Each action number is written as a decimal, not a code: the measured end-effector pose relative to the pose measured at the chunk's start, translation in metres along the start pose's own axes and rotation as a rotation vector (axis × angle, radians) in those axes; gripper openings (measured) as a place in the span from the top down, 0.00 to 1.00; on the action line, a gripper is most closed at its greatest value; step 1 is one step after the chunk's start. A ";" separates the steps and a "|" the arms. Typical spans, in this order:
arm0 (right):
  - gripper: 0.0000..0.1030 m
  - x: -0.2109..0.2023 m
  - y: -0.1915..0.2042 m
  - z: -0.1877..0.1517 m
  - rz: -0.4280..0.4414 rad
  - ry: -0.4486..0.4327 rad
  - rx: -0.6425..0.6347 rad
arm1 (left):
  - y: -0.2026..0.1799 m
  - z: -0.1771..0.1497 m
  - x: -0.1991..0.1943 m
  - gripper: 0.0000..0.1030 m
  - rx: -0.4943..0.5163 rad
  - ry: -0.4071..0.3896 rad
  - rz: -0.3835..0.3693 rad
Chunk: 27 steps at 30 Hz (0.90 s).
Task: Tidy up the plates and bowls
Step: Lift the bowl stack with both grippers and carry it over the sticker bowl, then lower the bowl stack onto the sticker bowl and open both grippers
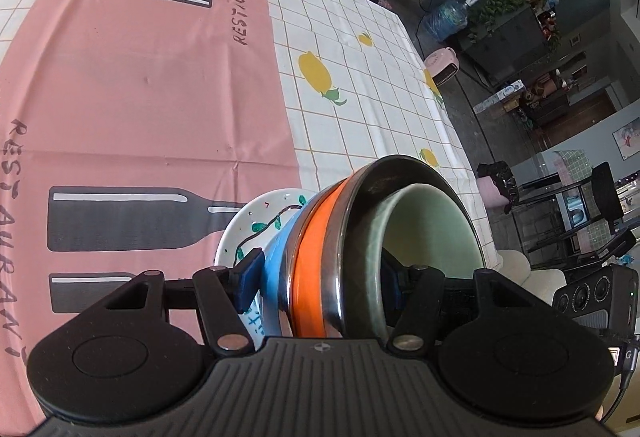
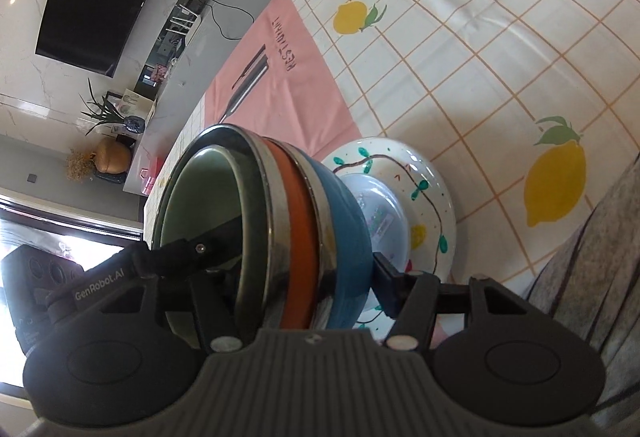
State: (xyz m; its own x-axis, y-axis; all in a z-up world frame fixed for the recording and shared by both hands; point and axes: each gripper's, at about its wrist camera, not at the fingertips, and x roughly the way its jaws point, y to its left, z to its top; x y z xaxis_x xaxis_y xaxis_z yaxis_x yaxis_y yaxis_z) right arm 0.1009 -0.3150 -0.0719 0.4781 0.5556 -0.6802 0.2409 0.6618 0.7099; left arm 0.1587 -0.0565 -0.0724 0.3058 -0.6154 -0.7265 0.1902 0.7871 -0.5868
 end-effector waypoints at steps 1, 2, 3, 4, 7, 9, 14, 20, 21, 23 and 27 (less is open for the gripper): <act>0.43 0.000 0.000 0.000 -0.012 -0.002 0.000 | 0.001 0.000 0.003 0.34 -0.001 0.004 -0.008; 0.43 0.001 0.000 0.000 -0.025 -0.004 -0.004 | 0.002 0.000 0.005 0.34 0.000 0.006 -0.014; 0.43 0.001 0.000 0.000 -0.036 -0.007 -0.006 | 0.003 0.000 0.007 0.34 0.003 0.006 -0.019; 0.43 0.002 -0.002 0.001 -0.043 -0.011 -0.003 | 0.003 -0.001 0.009 0.34 0.009 0.006 -0.019; 0.43 0.007 -0.010 0.004 -0.035 0.009 0.024 | 0.004 -0.001 0.013 0.34 0.037 0.026 0.006; 0.42 0.012 -0.016 0.005 -0.029 0.033 0.062 | 0.002 -0.003 0.009 0.34 0.079 -0.012 0.019; 0.41 0.010 -0.017 0.006 -0.020 0.019 0.065 | -0.011 -0.010 -0.019 0.19 0.192 -0.131 0.062; 0.16 0.009 -0.002 0.002 -0.002 0.041 -0.035 | -0.025 -0.024 -0.045 0.15 0.267 -0.252 0.230; 0.16 0.010 0.001 0.001 -0.006 0.041 -0.050 | -0.028 -0.028 -0.049 0.15 0.289 -0.272 0.249; 0.14 0.010 0.004 0.000 -0.018 0.039 -0.064 | -0.034 -0.035 -0.056 0.14 0.328 -0.317 0.284; 0.12 0.012 0.007 0.000 -0.033 0.035 -0.066 | -0.046 -0.047 -0.065 0.14 0.401 -0.408 0.374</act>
State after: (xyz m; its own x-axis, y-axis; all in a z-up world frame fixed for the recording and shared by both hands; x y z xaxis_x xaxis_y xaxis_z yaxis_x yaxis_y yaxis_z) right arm 0.1081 -0.3039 -0.0749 0.4409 0.5491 -0.7100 0.1996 0.7113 0.6740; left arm 0.0858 -0.0544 -0.0154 0.7305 -0.2961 -0.6154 0.3102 0.9467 -0.0872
